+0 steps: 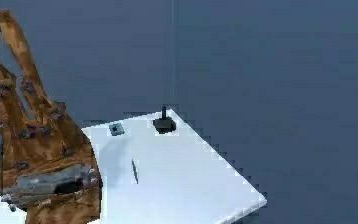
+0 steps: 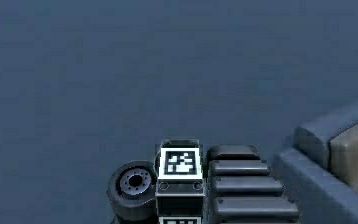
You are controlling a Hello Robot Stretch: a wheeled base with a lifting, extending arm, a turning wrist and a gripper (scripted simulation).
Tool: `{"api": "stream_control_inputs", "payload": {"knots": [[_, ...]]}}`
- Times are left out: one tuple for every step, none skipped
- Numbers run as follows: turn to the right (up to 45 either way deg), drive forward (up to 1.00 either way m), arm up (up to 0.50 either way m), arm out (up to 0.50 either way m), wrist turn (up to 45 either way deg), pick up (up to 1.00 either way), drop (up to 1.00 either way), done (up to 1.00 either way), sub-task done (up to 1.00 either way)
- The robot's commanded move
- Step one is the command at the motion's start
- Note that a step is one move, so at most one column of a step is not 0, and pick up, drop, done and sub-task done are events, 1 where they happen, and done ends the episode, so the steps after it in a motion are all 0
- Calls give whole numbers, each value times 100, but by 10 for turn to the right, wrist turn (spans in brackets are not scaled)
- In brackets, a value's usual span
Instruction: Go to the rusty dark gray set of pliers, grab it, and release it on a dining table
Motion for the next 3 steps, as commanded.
{"api": "stream_control_inputs", "payload": {"knots": [[-450, 0, 0, 0, 0, 0, 0, 0, 0], [-390, 0, 0, 0, 0, 0, 0, 0, 0], [0, 0, 0, 38, 0, 0, 0, 0, 0]]}}
